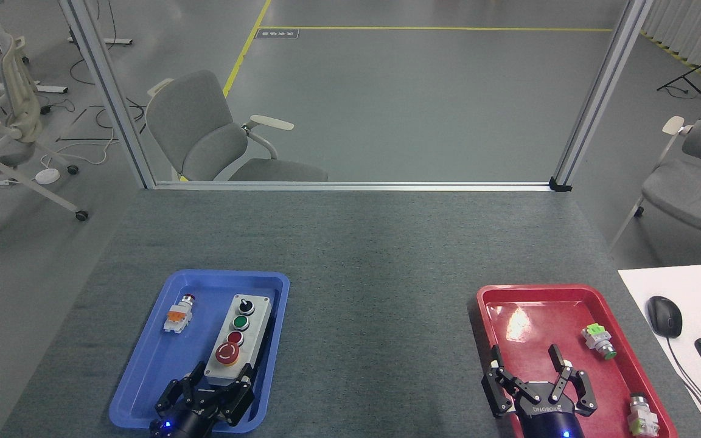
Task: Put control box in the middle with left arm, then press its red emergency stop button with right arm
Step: 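Close the left gripper on the control box and lift it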
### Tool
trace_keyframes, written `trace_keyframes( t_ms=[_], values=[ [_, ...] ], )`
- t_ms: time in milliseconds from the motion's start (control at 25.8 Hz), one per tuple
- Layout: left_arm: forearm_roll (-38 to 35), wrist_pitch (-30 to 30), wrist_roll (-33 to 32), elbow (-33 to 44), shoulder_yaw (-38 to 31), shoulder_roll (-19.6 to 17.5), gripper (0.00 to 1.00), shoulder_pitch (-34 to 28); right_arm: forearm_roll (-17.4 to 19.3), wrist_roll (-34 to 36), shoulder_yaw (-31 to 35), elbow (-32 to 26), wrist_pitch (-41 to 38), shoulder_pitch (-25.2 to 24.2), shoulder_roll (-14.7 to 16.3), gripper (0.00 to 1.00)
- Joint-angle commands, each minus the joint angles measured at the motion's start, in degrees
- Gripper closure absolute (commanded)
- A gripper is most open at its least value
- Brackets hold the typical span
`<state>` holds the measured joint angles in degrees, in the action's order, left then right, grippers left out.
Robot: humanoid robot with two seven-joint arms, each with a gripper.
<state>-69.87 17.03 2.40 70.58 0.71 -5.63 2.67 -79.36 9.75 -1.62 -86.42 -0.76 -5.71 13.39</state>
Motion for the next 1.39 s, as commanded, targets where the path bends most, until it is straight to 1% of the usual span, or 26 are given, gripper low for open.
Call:
trace_keyframes(
  t_ms=[0, 194, 542, 619, 697, 852, 929, 1006, 1045, 1084, 1277, 1355],
  values=[
    [0.08, -0.07, 0.15, -2.03, 0.0, 0.09, 0.01, 1.37, 0.0, 0.27, 0.04, 0.02, 0.14, 0.0, 0.05, 0.04],
    [0.35, 0.02, 0.32, -3.96, 0.0, 0.18, 0.01, 2.87, 0.0, 0.27, 0.12, 0.64, 0.32, 0.17, -0.21, 0.04],
    [0.52, -0.16, 0.5, -5.28, 0.0, 0.18, 0.03, 3.22, 0.09, 0.45, 0.12, 0.81, -0.48, 0.18, -0.65, 0.02],
    [0.44, 0.1, 0.5, -5.28, 0.0, 0.0, 0.14, 3.31, 0.09, 0.45, 0.12, 0.81, -0.48, 0.18, -0.65, 0.02],
    [0.26, 0.28, 0.06, -5.19, 0.0, -0.17, 0.3, 3.39, 0.09, 0.36, 0.12, 0.81, -0.39, 0.18, -0.65, 0.02],
    [0.17, 0.37, -0.29, -5.28, 0.0, -0.26, 0.53, 3.74, 0.0, 0.45, 0.04, 0.9, 0.4, 0.18, -0.91, 0.02],
    [0.26, 0.72, -0.29, -5.28, 0.0, -0.26, 0.7, 3.74, 0.0, 0.45, 0.04, 0.9, 0.4, 0.18, -1.0, 0.02],
    [0.87, 0.81, -0.29, -5.28, 0.0, -0.26, 0.91, 4.1, 0.0, 0.45, 0.12, 0.9, 0.4, 0.18, -1.0, 0.02],
    [1.05, 0.81, -0.29, -5.28, 0.0, -0.26, 0.98, 4.45, -0.09, 0.45, 0.12, 0.81, 0.49, 0.18, -1.0, 0.02],
    [1.23, 0.81, -0.21, -5.28, 0.0, -0.17, 1.0, 4.54, -0.09, 0.45, 0.12, 0.81, 0.49, 0.18, -1.0, 0.02],
    [1.4, 2.39, -0.21, -4.49, -0.53, -0.53, 1.0, 5.06, -0.44, 0.45, 0.21, 0.81, 0.58, 0.18, -1.0, 0.02],
    [1.4, 3.0, -0.21, -2.64, -0.79, -0.61, 1.0, 5.15, -0.44, 0.45, 0.21, 0.81, 0.49, 0.18, -1.0, 0.02]
  ],
)
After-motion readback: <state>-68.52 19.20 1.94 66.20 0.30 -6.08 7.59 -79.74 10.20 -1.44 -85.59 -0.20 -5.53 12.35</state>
